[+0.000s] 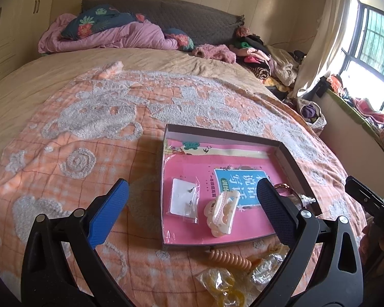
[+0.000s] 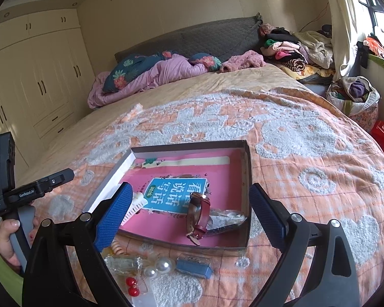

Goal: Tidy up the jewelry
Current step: 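Withdraw both tools from the box back over the remaining jewelry, then grasp the bagged yellow hair ties with the left tool while the right tool grasps the bagged red earrings, then carry the yellow hair ties into the box with the left tool while the right tool carries the earrings in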

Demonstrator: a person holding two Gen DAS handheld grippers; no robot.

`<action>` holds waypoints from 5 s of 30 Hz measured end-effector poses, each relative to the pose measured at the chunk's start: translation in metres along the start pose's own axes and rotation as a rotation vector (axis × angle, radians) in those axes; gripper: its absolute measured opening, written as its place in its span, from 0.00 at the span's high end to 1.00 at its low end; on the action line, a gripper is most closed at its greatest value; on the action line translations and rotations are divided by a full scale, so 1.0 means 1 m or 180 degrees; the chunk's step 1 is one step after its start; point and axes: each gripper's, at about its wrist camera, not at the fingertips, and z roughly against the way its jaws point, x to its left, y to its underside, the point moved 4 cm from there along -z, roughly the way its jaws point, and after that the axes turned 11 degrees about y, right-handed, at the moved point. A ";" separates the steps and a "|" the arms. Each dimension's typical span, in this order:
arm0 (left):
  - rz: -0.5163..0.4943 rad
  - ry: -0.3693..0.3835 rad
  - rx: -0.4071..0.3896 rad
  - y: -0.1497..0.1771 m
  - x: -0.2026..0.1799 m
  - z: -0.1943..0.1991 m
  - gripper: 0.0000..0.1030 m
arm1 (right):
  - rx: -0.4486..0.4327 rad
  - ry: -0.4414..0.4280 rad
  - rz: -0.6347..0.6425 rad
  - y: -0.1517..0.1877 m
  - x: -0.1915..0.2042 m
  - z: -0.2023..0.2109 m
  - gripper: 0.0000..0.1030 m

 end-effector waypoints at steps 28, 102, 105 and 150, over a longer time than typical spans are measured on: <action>-0.0109 0.0139 -0.0066 0.024 -0.032 0.039 0.09 | 0.0003 -0.0032 -0.0014 0.019 -0.002 0.036 0.08; -0.0449 -0.0028 0.1101 0.153 -0.046 -0.017 0.09 | 0.0896 -0.0171 0.0434 0.115 0.021 0.010 0.08; -0.0448 -0.0055 0.1095 0.153 -0.044 -0.024 0.09 | 0.0919 -0.0184 0.0447 0.116 0.022 0.007 0.08; -0.0021 0.0010 0.0381 0.103 -0.005 0.035 0.68 | 0.0606 -0.0352 0.0611 0.106 0.041 0.019 0.63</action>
